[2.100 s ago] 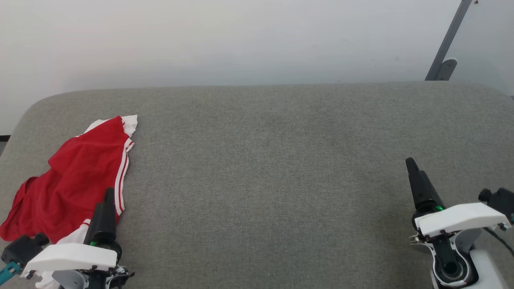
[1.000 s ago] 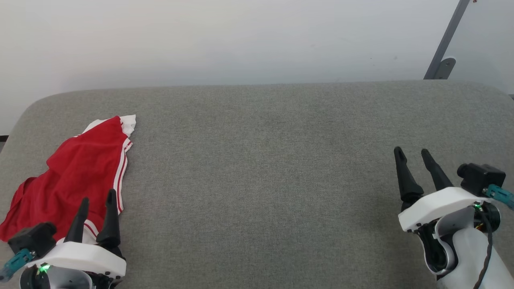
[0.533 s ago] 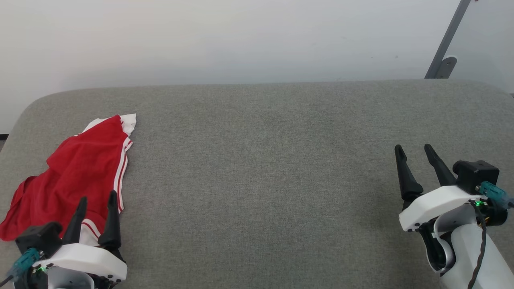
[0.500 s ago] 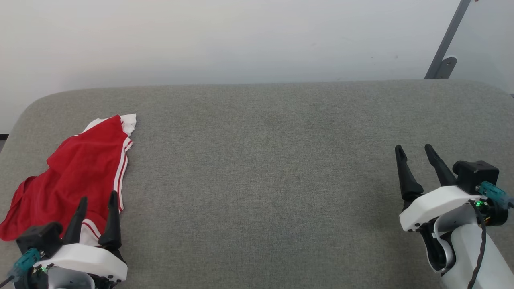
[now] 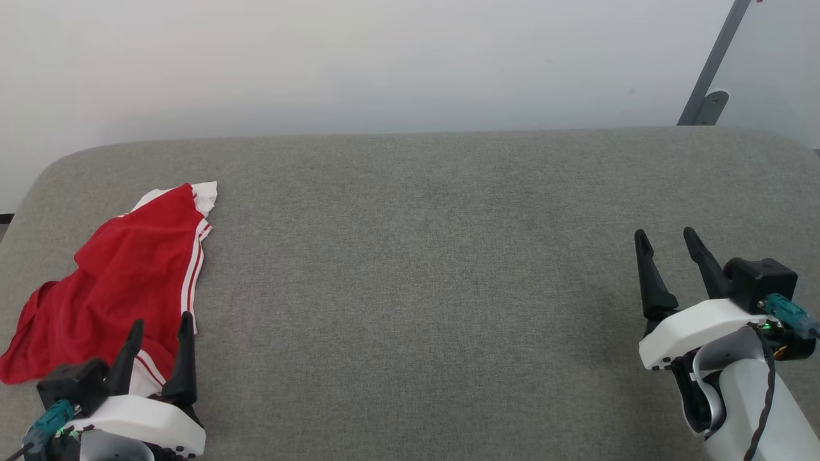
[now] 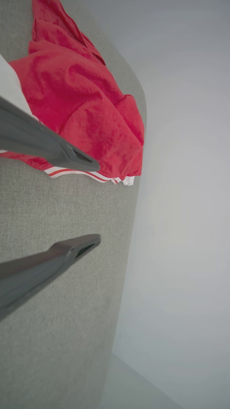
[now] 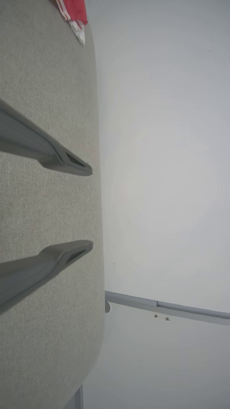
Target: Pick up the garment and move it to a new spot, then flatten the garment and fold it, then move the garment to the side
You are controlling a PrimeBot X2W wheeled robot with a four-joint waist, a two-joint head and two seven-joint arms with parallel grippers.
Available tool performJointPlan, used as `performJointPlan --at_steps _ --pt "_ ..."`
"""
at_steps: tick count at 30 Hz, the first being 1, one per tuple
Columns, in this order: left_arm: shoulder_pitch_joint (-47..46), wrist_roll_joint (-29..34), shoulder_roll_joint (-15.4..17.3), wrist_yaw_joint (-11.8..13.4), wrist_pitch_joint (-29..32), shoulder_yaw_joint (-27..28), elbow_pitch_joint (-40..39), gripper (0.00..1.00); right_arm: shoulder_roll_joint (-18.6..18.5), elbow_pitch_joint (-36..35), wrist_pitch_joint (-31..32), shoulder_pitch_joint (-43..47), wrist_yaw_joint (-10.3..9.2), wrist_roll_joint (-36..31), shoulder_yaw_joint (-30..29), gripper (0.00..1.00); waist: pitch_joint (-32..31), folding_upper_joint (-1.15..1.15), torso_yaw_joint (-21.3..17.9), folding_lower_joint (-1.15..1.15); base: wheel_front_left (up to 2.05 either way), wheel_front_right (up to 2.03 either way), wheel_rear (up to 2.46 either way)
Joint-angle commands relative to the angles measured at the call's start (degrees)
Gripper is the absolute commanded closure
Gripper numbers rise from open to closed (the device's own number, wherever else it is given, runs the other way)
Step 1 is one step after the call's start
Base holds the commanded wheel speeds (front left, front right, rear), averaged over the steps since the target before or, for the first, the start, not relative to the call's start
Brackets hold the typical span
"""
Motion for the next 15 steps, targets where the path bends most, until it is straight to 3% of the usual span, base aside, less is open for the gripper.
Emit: performJointPlan --at_steps 1,9,15 --pt "-0.5 1.0 0.8 0.1 -0.6 -0.3 -0.1 0.0 0.1 -0.4 -0.8 0.1 0.09 -1.1 -0.3 0.0 0.1 0.0 0.1 0.0 0.0 0.0 0.0" --pt "-1.2 2.0 1.3 0.1 -1.6 -1.3 0.2 0.0 0.3 -0.5 -1.7 0.6 0.06 -3.6 -1.2 0.0 0.1 0.0 1.2 0.0 0.0 0.0 0.0" --pt "-1.5 3.6 0.5 0.1 -2.2 -1.4 0.6 0.0 0.3 -0.3 -2.3 1.1 0.06 -5.3 -0.9 0.0 -0.2 0.0 5.6 0.0 0.0 0.0 0.0"
